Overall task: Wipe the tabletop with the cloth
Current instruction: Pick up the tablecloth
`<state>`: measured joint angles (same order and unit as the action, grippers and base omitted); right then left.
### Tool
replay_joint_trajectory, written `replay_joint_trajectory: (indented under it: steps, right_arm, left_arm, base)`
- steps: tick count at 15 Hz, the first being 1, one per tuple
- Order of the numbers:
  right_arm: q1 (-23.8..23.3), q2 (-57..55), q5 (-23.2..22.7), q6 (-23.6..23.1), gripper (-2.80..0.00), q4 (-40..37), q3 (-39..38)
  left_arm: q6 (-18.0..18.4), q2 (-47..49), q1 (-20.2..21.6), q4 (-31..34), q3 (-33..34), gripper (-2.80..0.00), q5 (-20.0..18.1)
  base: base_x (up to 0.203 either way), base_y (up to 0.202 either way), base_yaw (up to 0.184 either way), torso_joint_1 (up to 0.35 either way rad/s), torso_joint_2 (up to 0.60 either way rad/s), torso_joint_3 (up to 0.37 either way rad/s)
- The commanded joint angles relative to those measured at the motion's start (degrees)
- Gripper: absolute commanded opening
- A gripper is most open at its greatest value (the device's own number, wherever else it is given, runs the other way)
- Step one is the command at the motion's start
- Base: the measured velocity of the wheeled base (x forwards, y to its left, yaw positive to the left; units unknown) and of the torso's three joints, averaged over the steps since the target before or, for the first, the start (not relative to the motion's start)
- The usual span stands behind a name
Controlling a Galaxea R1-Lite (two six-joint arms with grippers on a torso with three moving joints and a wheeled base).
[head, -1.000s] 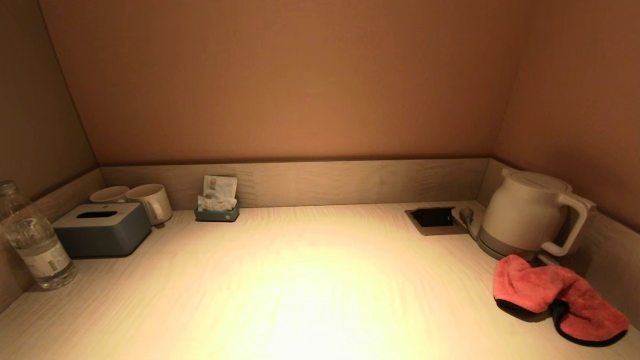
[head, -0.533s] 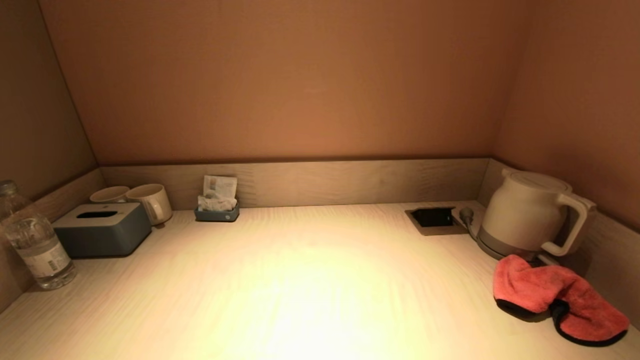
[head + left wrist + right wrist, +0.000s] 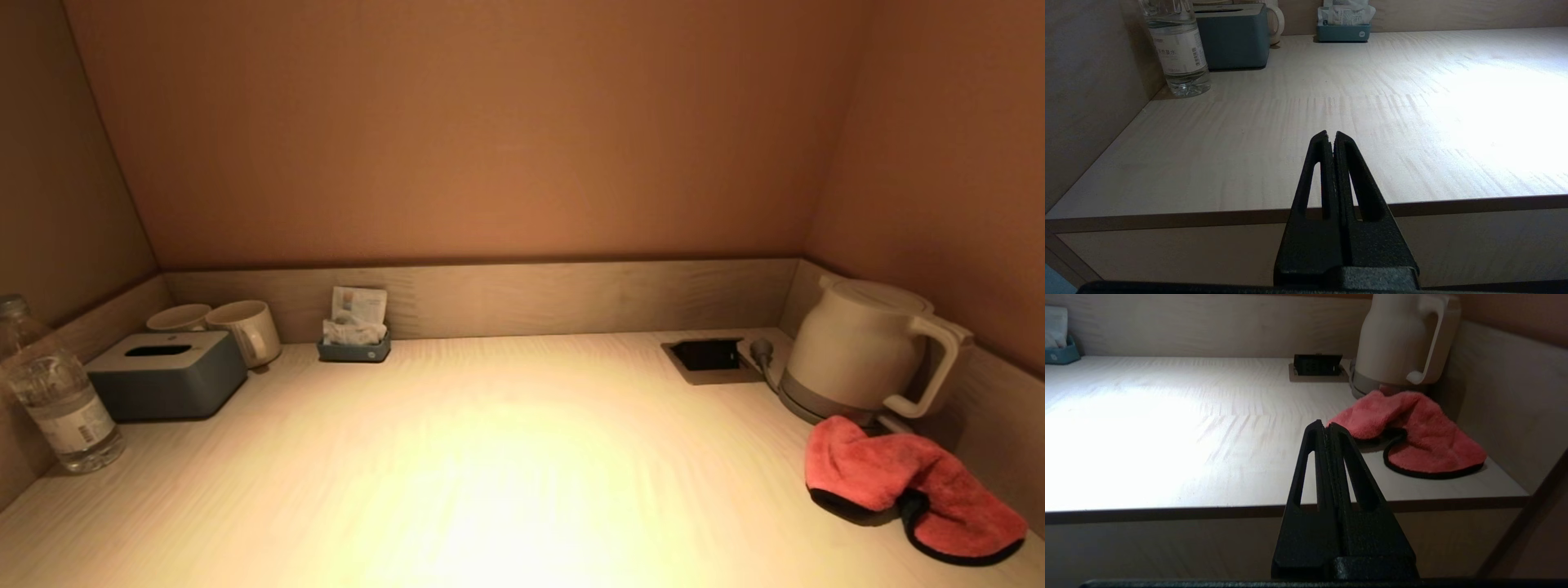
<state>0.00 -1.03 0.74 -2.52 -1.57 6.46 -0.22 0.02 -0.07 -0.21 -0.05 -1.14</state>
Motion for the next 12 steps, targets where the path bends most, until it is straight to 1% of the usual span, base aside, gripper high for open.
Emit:
replay_joint_trajectory:
  steps: [1,4,6,8,10,12]
  right_arm:
    - [0.1,-4.2,0.4,-0.1,-2.80,-3.4,4.4]
    - [0.2,-17.8,0.8,-0.1,-2.80,-4.2,9.1]
    - [0.3,-24.8,0.8,-0.1,-2.80,-3.0,12.1]
    - [0.0,-34.7,1.2,0.5,-2.80,-1.8,15.6]
    - [-1.4,-45.5,2.6,1.5,-2.80,-0.4,19.5]
    - [-5.5,-58.8,3.2,2.5,-2.80,2.8,23.0]
  left_arm:
    - [0.0,0.1,0.1,0.0,0.0,-2.80,0.0]
    - [0.0,0.1,0.0,0.0,0.0,-2.80,0.0]
    - [0.0,0.0,0.1,0.0,0.0,-2.80,0.0]
    - [0.0,0.1,0.1,0.0,0.0,-2.80,0.0]
    - [0.0,0.1,0.1,0.0,0.0,-2.80,0.0]
    - [0.0,0.1,0.0,0.0,0.0,-2.80,0.0]
  base:
    - [0.000,0.000,0.000,0.000,0.00,0.000]
    - [0.000,0.000,0.000,0.000,0.00,0.000]
    - [0.000,0.000,0.000,0.000,0.00,0.000]
    - [0.000,0.000,0.000,0.000,0.00,0.000]
    - [0.000,0.000,0.000,0.000,0.00,0.000]
    - [0.000,0.000,0.000,0.000,0.00,0.000]
